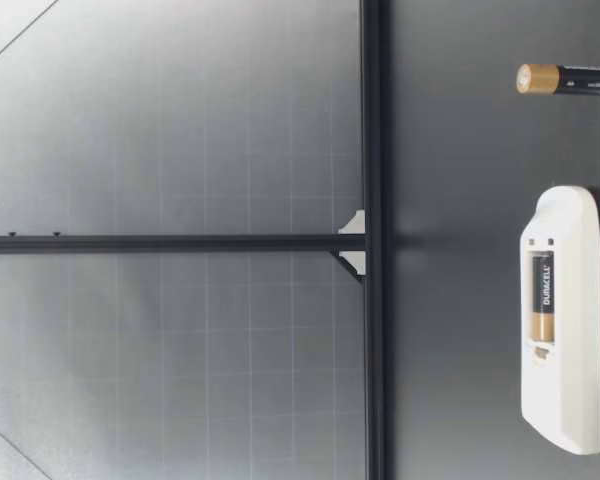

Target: Place the battery into the slot of the remote controller.

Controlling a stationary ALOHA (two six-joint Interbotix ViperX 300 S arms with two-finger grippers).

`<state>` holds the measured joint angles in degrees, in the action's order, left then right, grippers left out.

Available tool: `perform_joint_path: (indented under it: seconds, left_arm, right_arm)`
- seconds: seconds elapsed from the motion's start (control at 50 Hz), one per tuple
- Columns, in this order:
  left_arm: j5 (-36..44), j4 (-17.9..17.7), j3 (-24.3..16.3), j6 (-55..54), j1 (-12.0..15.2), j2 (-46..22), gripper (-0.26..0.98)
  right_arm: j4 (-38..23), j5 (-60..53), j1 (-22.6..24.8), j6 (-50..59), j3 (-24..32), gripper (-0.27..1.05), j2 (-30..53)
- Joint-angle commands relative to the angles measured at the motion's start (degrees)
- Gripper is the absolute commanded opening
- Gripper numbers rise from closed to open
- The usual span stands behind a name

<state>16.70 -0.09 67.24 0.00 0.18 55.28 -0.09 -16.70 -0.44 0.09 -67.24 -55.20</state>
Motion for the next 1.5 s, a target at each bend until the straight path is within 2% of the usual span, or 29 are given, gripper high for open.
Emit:
perform_joint_path:
  seconds: [0.0,0.1,0.26,0.46,0.84,1.04,1.32,1.48]
  left_arm:
    - [0.44,-0.09,-0.79,0.0,0.53,-0.35,-0.15]
    - [0.44,-0.09,-0.88,0.0,0.53,-0.53,-0.17]
    - [0.7,-0.09,-0.79,0.09,0.53,-0.53,-0.17]
    - [0.7,-0.18,-0.62,0.0,0.53,-1.05,-0.16]
    - [0.7,-0.09,-0.7,0.0,0.53,-1.67,-0.16]
    - [0.79,-0.09,-0.7,0.09,0.53,-1.67,-0.16]
    - [0.79,-0.09,-0.53,0.18,0.53,-1.67,-0.16]
    - [0.53,-0.09,-0.53,0.35,0.53,-1.67,-0.16]
  right_arm:
    - [0.0,-0.35,-0.18,0.09,0.79,-0.17,0.7]
    - [0.0,0.53,-0.18,0.26,1.67,-0.17,3.34]
    - [0.62,7.29,-0.62,0.44,7.12,-0.17,11.43]
    - [0.79,24.17,-2.9,0.44,15.38,-0.17,21.36]
    - [0.62,37.18,-3.69,0.35,22.85,-0.13,33.4]
    - [0.53,40.87,-3.6,0.09,25.22,0.04,39.02]
    - [0.53,41.22,-3.6,-0.09,26.63,0.43,44.74]
    - [0.53,40.78,-3.16,-0.26,27.07,0.48,47.72]
